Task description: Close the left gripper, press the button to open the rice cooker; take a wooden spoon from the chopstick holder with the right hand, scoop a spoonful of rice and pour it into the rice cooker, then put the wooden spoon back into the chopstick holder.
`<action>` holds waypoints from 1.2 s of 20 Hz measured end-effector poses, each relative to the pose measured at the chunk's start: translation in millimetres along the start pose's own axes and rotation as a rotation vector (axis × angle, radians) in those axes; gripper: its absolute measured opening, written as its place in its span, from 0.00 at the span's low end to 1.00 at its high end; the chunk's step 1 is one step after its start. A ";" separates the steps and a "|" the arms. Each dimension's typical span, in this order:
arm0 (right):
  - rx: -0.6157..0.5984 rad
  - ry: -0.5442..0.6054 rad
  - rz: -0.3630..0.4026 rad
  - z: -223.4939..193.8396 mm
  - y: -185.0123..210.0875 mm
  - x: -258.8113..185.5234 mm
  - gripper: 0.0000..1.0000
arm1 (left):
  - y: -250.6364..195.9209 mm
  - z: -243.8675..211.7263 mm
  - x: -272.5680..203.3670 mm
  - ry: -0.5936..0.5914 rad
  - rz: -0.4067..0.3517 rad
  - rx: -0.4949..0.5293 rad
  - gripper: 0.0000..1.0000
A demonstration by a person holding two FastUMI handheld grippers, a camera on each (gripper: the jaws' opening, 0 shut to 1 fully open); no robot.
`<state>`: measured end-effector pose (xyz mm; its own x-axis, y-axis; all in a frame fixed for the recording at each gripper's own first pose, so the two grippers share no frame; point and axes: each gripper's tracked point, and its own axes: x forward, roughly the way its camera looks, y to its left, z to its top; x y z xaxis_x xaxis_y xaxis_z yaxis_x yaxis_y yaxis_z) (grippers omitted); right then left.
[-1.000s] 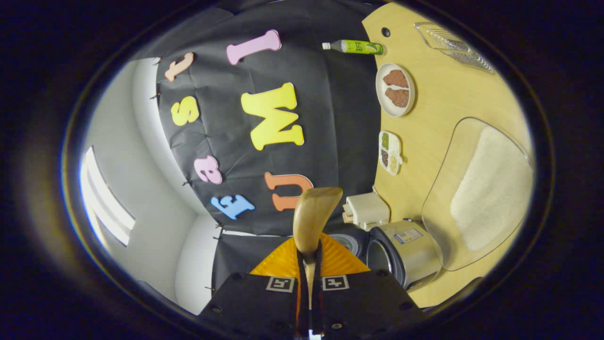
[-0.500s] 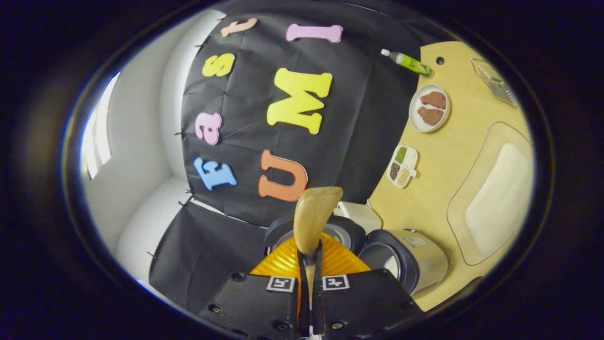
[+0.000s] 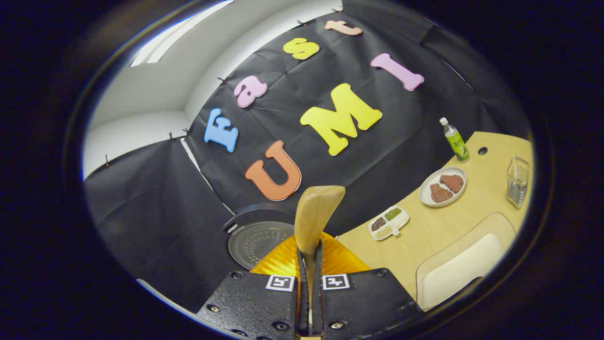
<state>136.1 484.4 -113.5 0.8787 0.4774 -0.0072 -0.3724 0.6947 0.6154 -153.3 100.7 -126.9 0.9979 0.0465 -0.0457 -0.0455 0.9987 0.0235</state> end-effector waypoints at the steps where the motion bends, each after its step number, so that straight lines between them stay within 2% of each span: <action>1: -0.039 -0.002 -0.005 -2.3 0.5 3.3 0.08 | 1.2 -2.3 -0.8 0.008 -0.002 -0.002 0.94; 7: -0.244 -0.033 -0.027 -8.2 4.1 14.6 0.08 | 13.4 -0.9 -7.4 0.004 0.022 -0.028 0.94; 12: -0.448 -0.060 0.031 -18.3 23.7 14.9 0.08 | 10.9 -5.5 -4.5 0.020 0.003 -0.019 0.95; 16: -0.587 -0.019 0.122 -40.6 53.3 12.5 0.08 | 13.8 -6.6 -4.3 0.019 0.014 -0.012 0.95; 20: -0.809 -0.063 0.142 -53.3 71.7 5.7 0.09 | 8.4 -8.2 -1.1 0.030 0.020 -0.012 0.94; 24: -0.885 -0.122 0.126 -47.1 76.7 -4.4 0.09 | 0.0 -6.6 -3.5 0.025 0.016 0.007 0.95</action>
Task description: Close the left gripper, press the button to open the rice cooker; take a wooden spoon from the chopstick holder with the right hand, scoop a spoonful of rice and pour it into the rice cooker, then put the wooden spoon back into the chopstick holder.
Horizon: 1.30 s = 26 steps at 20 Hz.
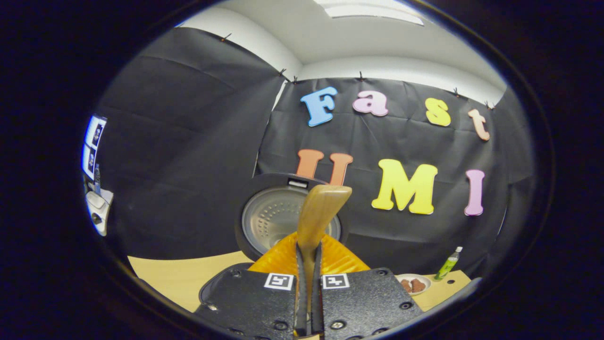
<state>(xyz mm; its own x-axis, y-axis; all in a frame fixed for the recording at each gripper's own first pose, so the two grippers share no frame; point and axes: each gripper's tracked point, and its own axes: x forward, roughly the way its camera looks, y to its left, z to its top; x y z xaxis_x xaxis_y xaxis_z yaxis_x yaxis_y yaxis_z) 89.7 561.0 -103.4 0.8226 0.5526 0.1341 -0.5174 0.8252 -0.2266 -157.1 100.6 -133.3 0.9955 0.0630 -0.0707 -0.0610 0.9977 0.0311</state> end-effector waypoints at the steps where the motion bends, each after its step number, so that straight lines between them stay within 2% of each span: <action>1: -0.023 -0.014 -0.003 4.9 -0.2 -0.9 0.02 | -1.0 -0.3 0.1 0.000 0.001 0.003 0.95; 2: -0.045 -0.026 -0.004 9.1 -0.8 -1.0 0.09 | -2.5 -0.7 0.3 0.003 0.001 0.006 0.95; 4: -0.081 -0.008 -0.018 4.2 -8.8 1.7 0.09 | -3.5 2.4 -2.0 0.004 0.005 0.004 0.94; 11: -0.041 0.044 -0.102 -3.7 -71.6 -9.7 0.10 | -9.5 9.8 -4.1 -0.016 0.008 0.005 0.95; 18: 0.000 0.074 -0.194 -5.0 -165.5 -34.5 0.10 | -25.4 11.3 3.6 -0.015 0.002 -0.016 0.95; 26: 0.065 0.133 -0.347 -28.1 -293.7 -80.0 0.10 | -34.5 23.0 9.1 -0.051 -0.008 -0.001 0.95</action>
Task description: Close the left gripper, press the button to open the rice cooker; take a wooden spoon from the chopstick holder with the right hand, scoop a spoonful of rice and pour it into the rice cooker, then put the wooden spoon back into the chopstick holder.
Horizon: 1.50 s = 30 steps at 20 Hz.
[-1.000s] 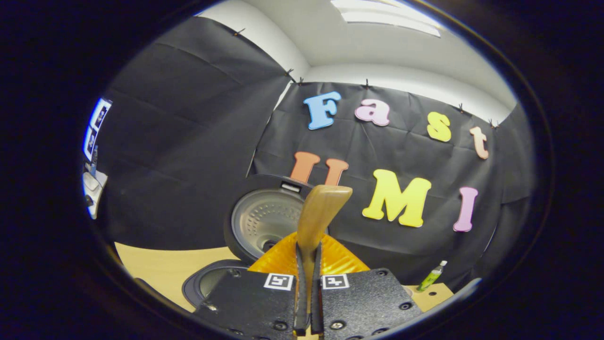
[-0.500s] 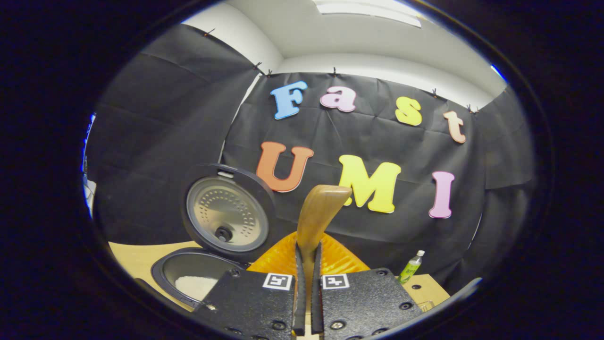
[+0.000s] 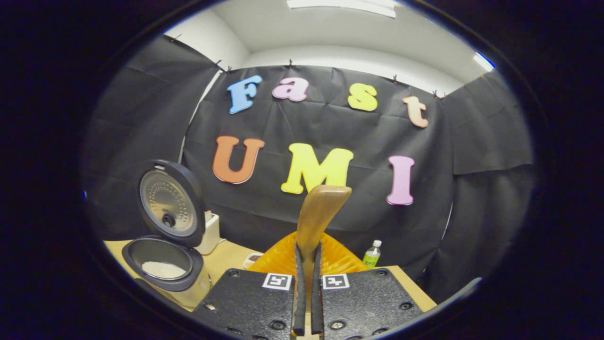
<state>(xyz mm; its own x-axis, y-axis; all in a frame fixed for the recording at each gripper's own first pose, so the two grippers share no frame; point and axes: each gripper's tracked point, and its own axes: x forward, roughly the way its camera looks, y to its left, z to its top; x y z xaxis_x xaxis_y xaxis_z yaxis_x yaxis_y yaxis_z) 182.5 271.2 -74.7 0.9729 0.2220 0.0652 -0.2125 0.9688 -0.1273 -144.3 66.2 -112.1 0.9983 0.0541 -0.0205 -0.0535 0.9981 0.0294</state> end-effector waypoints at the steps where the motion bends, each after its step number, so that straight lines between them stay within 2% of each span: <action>1: 0.013 0.010 -0.019 -2.2 -17.3 0.0 0.11 | -1.5 1.4 0.5 -0.002 -0.004 -0.002 0.95; 9: 0.051 0.091 -0.107 -39.5 -121.1 -2.1 0.12 | -8.3 3.4 11.2 0.012 -0.004 0.000 0.95; 12: 0.058 0.123 -0.085 -62.5 -134.3 -0.7 0.12 | -14.9 10.1 13.0 0.004 -0.011 -0.020 0.95; 18: 0.095 0.195 -0.119 -117.4 -168.2 9.7 0.12 | -24.9 20.4 22.6 -0.015 -0.015 0.013 0.95; 23: 0.172 0.258 -0.127 -161.0 -183.9 20.0 0.13 | -29.5 16.9 32.7 -0.003 -0.024 -0.008 0.95; 27: 0.290 0.292 -0.077 -179.0 -183.6 23.6 0.16 | -33.3 11.8 40.6 0.025 -0.027 -0.033 0.95; 29: 0.297 0.270 -0.105 -177.8 -197.7 24.8 0.26 | -35.6 12.2 45.1 0.028 -0.026 -0.035 0.95; 30: 0.288 0.259 -0.108 -173.9 -201.4 22.6 0.60 | -37.4 14.0 48.3 0.028 -0.025 -0.033 0.95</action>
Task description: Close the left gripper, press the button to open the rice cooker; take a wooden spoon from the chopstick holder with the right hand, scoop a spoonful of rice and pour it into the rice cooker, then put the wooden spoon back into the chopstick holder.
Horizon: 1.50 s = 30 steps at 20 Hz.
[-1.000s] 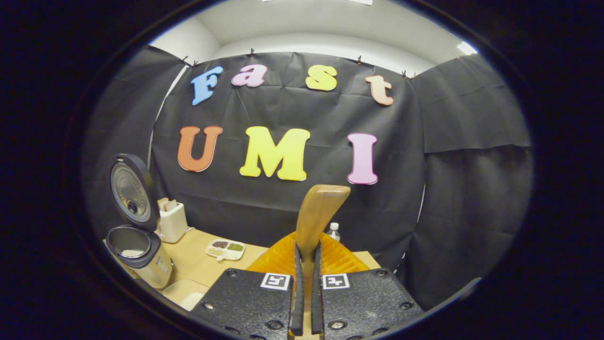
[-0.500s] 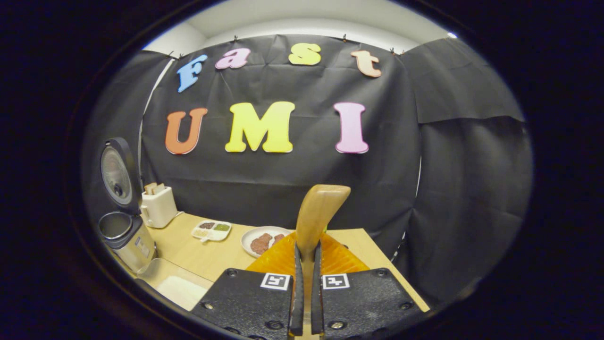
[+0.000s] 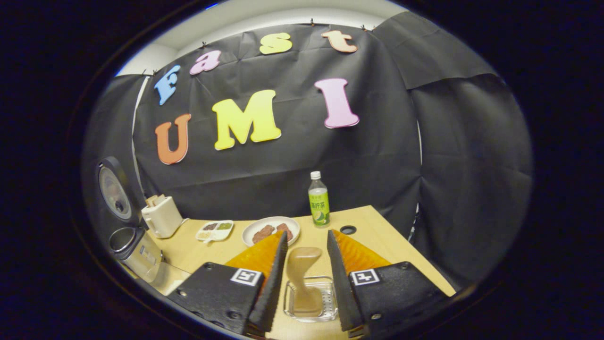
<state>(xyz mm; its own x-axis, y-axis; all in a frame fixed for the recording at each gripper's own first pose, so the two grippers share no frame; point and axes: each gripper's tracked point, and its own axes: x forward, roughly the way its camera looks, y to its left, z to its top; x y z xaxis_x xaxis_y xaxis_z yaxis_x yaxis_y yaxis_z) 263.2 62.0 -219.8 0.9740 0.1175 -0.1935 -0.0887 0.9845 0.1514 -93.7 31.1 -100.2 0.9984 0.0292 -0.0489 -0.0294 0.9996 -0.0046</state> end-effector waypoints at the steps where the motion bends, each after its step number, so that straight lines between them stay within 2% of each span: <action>1: -0.012 -0.006 -0.009 2.6 -4.2 1.2 0.58 | -0.8 2.4 2.7 -0.002 0.000 0.003 0.95; 2: -0.023 -0.014 -0.007 5.4 -4.8 0.3 0.71 | -1.1 5.1 6.9 -0.004 0.001 0.006 0.95; 5: -0.052 -0.063 -0.034 26.6 -12.0 -10.7 0.82 | -5.3 11.4 24.0 -0.002 -0.001 0.013 0.94; 7: -0.098 -0.096 -0.071 40.2 -16.2 -20.6 0.97 | -7.8 18.6 35.8 -0.005 -0.005 0.014 0.95; 8: -0.106 -0.090 -0.073 40.1 -13.8 -27.3 0.93 | -7.3 21.2 43.0 -0.006 -0.003 0.013 0.94; 9: -0.104 -0.105 -0.050 46.9 -6.1 -36.4 1.00 | -6.3 22.9 49.9 -0.003 0.000 0.009 0.94; 11: -0.109 -0.122 -0.048 61.8 2.2 -53.9 1.00 | -2.0 23.8 64.0 0.002 0.006 -0.001 0.95; 13: -0.110 -0.147 -0.039 73.7 10.8 -73.3 0.93 | 0.3 30.8 78.1 0.009 0.013 0.002 0.95; 15: -0.085 -0.169 -0.018 90.6 26.2 -95.1 1.00 | 5.4 46.0 90.2 -0.010 0.024 0.009 0.94; 18: -0.053 -0.156 -0.014 99.2 36.7 -125.0 1.00 | 10.6 69.2 110.7 -0.036 0.039 0.009 0.95; 20: -0.073 -0.145 -0.009 103.3 43.6 -142.9 1.00 | 9.3 78.7 126.7 -0.036 0.036 0.008 0.94; 23: -0.075 -0.165 -0.026 113.3 39.6 -164.0 0.93 | 14.9 96.0 147.9 -0.046 0.036 0.024 0.94; 24: -0.064 -0.152 -0.019 109.7 39.1 -168.2 1.00 | 15.8 101.9 154.9 -0.044 0.032 0.023 0.94; 25: -0.052 -0.132 -0.008 105.1 39.2 -171.6 1.00 | 16.3 108.3 162.5 -0.046 0.030 0.017 0.94; 26: -0.032 -0.118 0.001 103.7 38.3 -176.6 0.94 | 17.7 114.7 170.7 -0.043 0.028 0.008 0.94; 27: -0.009 -0.121 0.006 105.2 34.9 -182.1 1.00 | 16.8 119.8 179.6 -0.042 0.023 0.000 0.94; 30: 0.025 -0.166 0.023 116.4 26.8 -200.2 0.92 | 18.9 134.8 211.7 -0.042 0.019 -0.005 0.94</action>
<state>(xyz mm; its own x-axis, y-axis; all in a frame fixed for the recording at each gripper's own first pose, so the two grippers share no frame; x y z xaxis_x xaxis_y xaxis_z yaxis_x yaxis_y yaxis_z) 90.0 49.7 -64.1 0.9930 0.1150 -0.0268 -0.1084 0.9779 0.1788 123.7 57.0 24.0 0.9988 0.0482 -0.0067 -0.0483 0.9988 -0.0096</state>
